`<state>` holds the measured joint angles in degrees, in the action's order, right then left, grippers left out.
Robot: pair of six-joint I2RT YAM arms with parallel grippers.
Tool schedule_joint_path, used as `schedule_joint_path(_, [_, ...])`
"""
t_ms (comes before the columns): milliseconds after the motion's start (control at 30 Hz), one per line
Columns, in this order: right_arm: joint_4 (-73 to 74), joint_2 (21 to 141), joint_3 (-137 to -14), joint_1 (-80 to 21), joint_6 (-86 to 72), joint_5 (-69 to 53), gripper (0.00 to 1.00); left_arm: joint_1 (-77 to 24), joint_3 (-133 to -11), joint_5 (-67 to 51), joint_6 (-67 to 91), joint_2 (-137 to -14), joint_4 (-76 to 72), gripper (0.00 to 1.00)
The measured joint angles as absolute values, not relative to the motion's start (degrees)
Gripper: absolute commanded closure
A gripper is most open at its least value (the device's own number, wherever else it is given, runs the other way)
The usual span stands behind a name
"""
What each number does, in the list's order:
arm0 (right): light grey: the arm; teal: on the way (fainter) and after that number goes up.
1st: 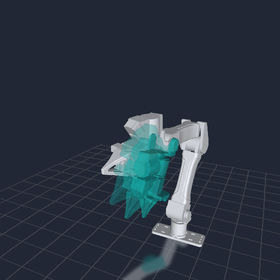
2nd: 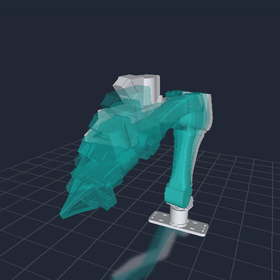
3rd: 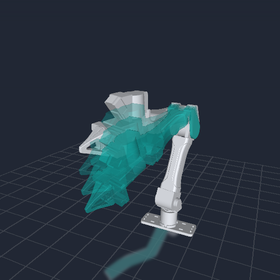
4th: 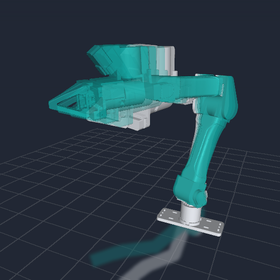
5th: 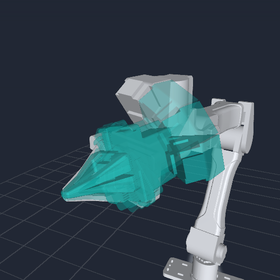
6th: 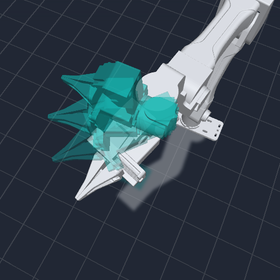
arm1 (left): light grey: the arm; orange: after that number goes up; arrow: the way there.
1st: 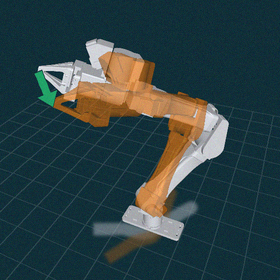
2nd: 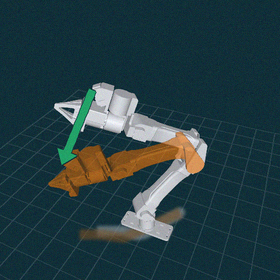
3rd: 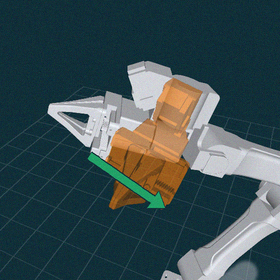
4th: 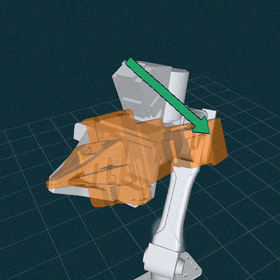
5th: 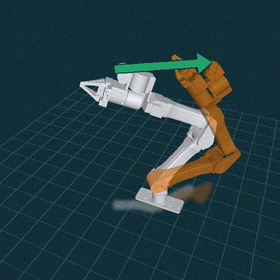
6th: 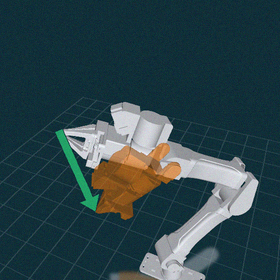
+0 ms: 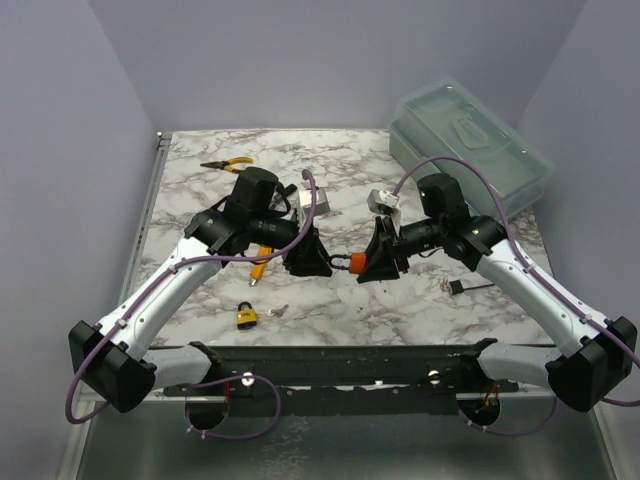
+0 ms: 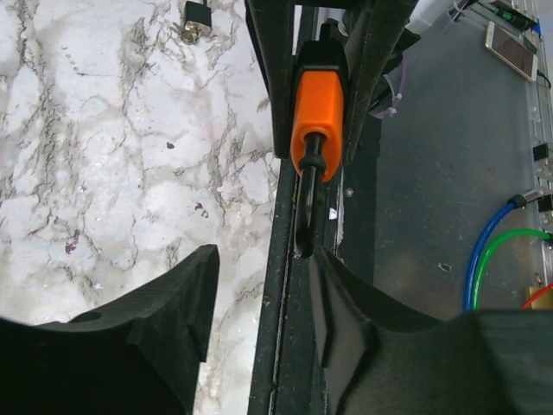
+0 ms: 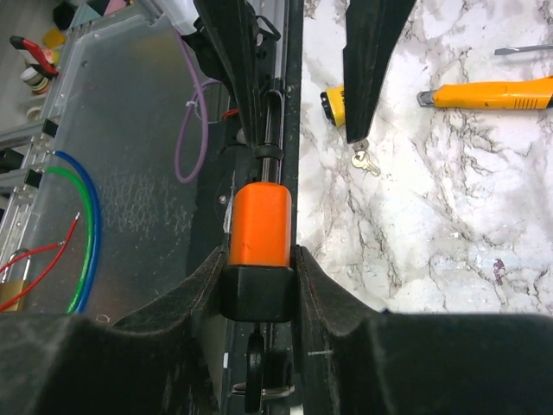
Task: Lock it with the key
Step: Lock the lock.
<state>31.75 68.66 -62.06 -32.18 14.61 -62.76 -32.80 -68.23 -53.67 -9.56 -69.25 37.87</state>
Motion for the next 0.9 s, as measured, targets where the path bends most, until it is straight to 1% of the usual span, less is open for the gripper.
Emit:
schedule_joint_path(100, [31.48, 68.51, -62.04, -32.18, 14.66, -62.89, 1.0, -33.98, -68.23, -53.84, -9.74, -69.65, 37.85, 0.57])
schedule_joint_path(300, [31.38, 68.45, -61.93, -32.18, 15.2, -63.33, 1.0, -34.81, -68.25, -54.85, -9.72, -69.65, 37.76, 0.57])
schedule_joint_path(500, [31.38, 68.45, -61.76, -32.18, 16.12, -63.51, 1.0, -35.16, -68.25, -55.64, -9.74, -69.65, 37.71, 0.52])
schedule_joint_path(600, [31.4, 68.45, -61.76, -32.18, 16.38, -63.53, 1.0, -35.59, -68.25, -55.77, -9.74, -69.63, 37.63, 0.52])
schedule_joint_path(667, [31.4, 68.45, -61.76, -32.18, 16.56, -63.53, 1.0, -35.94, -68.25, -55.79, -9.74, -69.63, 37.56, 0.56])
schedule_joint_path(900, [31.4, 68.47, -61.76, -32.18, 16.71, -63.59, 1.0, -36.25, -68.47, -55.99, -9.74, -69.69, 37.41, 0.81])
